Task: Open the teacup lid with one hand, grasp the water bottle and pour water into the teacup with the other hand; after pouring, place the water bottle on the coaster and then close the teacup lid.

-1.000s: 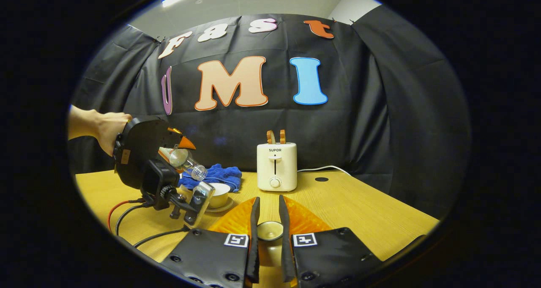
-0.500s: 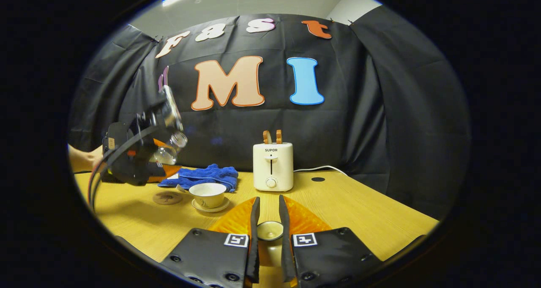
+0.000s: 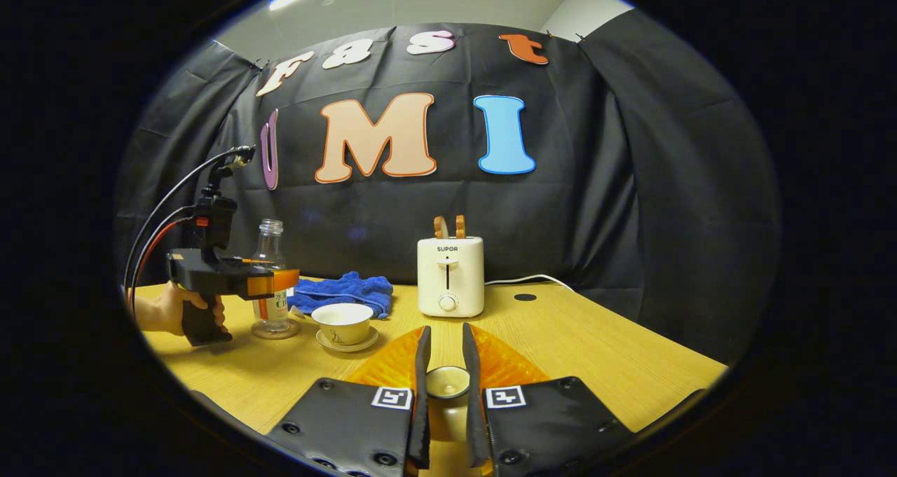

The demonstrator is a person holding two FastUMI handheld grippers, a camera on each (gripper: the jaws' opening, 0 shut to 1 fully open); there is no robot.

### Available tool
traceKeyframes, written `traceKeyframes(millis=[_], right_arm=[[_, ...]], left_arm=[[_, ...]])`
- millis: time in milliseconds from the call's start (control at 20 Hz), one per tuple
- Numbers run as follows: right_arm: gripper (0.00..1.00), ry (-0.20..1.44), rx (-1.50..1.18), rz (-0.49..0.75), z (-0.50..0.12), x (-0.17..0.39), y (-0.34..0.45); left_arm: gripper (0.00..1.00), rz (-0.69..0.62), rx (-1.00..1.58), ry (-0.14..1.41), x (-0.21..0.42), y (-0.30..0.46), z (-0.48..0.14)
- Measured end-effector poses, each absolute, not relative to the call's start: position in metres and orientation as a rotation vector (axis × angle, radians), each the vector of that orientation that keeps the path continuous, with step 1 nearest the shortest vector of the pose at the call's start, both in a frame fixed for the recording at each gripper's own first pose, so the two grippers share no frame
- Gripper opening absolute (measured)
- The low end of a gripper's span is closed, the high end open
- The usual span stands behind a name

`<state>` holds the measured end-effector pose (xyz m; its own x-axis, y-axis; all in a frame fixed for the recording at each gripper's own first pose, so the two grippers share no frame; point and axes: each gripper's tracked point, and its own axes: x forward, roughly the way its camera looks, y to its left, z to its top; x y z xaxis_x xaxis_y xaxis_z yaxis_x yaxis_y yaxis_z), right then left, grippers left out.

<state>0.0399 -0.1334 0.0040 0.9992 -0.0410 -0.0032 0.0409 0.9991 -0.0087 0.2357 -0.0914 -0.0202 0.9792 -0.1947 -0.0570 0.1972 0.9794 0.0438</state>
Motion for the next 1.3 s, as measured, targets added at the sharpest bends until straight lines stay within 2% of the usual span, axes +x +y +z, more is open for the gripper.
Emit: traceKeyframes(millis=[300, 750, 850, 900, 1300], right_arm=[[0.24, 0.002, -0.009, -0.047, 0.004, 0.040, -0.135], [0.24, 0.001, -0.010, -0.057, 0.004, 0.039, -0.136], [0.24, 0.001, -0.010, -0.058, 0.004, 0.039, -0.137], [0.24, 0.001, -0.010, -0.058, 0.004, 0.039, -0.137], [0.24, 0.000, -0.010, -0.063, 0.004, 0.039, -0.138]], left_arm=[[0.68, -0.164, -0.054, -0.033, 0.222, -0.081, -0.020], [0.74, -0.171, -0.012, -0.013, 0.226, -0.087, -0.026], [0.98, -0.168, -0.009, -0.012, 0.225, -0.086, -0.025], [0.94, -0.168, -0.010, -0.011, 0.224, -0.086, -0.026], [0.95, -0.160, -0.011, -0.009, 0.211, -0.081, -0.026]])
